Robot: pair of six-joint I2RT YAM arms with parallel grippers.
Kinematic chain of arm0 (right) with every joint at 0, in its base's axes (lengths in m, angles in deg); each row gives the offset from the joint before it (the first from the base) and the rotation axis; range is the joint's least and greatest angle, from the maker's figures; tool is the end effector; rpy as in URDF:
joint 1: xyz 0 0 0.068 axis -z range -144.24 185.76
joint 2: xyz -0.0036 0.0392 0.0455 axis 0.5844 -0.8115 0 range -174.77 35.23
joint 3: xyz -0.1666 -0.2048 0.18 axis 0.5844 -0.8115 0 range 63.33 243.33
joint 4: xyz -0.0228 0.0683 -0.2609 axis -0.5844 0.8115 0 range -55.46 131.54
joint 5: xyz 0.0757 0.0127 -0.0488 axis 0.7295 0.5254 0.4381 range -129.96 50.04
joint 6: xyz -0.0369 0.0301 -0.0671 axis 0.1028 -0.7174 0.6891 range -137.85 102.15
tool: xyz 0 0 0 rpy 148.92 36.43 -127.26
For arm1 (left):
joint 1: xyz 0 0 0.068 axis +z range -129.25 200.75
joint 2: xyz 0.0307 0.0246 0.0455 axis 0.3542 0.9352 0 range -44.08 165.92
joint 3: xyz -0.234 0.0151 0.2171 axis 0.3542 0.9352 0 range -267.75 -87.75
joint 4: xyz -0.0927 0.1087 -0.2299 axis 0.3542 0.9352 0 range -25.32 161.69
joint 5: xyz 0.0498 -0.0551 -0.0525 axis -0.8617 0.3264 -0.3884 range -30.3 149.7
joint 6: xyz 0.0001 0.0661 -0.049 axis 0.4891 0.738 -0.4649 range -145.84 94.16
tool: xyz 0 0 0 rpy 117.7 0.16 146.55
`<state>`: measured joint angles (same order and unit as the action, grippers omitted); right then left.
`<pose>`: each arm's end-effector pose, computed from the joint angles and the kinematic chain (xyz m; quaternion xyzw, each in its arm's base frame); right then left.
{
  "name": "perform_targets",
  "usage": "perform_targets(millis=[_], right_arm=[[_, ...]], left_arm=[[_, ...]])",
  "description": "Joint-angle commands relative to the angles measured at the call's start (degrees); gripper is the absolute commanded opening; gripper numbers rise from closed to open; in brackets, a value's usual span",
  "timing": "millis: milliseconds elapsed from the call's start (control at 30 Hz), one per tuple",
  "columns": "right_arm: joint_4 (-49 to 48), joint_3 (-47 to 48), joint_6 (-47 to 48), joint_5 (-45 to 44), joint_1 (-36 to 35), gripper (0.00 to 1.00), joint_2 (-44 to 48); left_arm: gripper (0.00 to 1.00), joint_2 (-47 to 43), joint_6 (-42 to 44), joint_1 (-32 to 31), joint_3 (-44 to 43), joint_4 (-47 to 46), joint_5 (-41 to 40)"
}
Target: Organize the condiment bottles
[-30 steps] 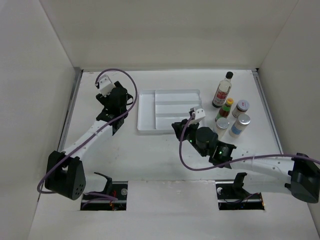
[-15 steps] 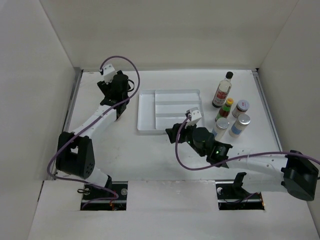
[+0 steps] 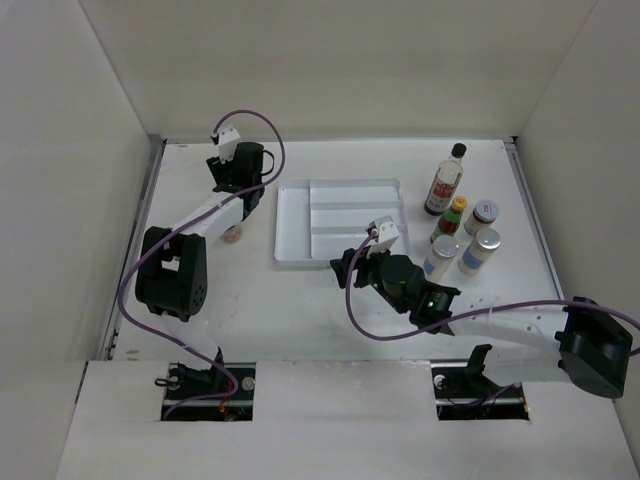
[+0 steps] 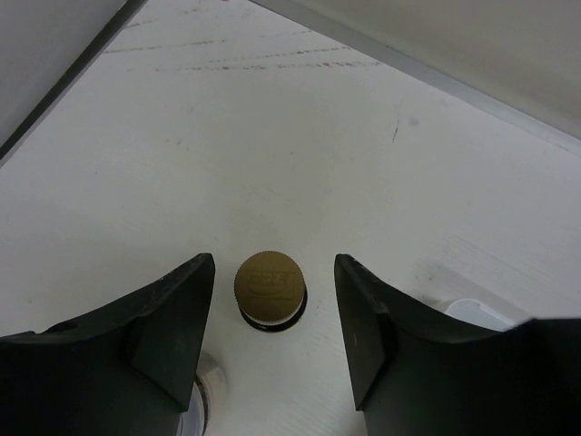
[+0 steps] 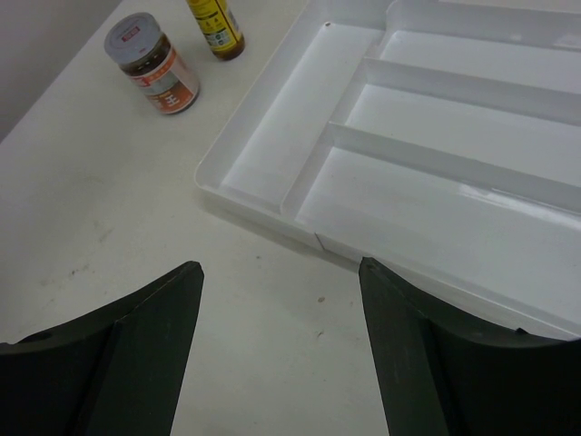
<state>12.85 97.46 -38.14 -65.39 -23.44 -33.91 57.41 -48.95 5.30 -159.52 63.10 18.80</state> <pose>0.1735 0.2307 0.2761 -0.1261 0.7669 0.2542 0.5756 0.4426 -0.0736 0.2847 -0.2329 0.7899 0.1239 0.5536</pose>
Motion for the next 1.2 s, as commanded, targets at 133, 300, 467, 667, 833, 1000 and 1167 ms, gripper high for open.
perform_targets(millis=[133,300,467,667,833,1000,1167], right_arm=[[-4.1,1.0,0.6,0.4,0.6,0.76,0.5],[-4.1,0.9,0.9,0.2,0.6,0.76,0.5],[-4.1,0.7,1.0,0.1,1.1,0.76,0.9],[-4.1,0.3,1.0,0.0,1.4,0.76,1.7],[-4.1,-0.3,1.0,0.0,2.0,0.76,2.9],[-4.1,-0.7,0.8,0.0,2.8,0.76,3.8],[-4.1,-1.0,0.7,0.0,3.3,0.76,4.1]], left_arm=[[0.48,0.8,0.1,0.6,-3.4,-0.7,0.3],[0.33,1.8,0.0,1.0,-4.1,-0.3,0.8],[0.2,-0.1,-0.7,0.9,-3.5,-0.7,0.4],[0.18,-7.1,-0.4,-0.6,-3.8,-2.5,0.2],[0.18,-9.9,-0.2,-4.4,-5.0,-3.7,0.7],[0.18,-6.8,-0.3,-9.4,-7.7,-4.3,1.5],[0.18,-1.6,-0.1,-13.3,-12.1,-4.6,2.8]])
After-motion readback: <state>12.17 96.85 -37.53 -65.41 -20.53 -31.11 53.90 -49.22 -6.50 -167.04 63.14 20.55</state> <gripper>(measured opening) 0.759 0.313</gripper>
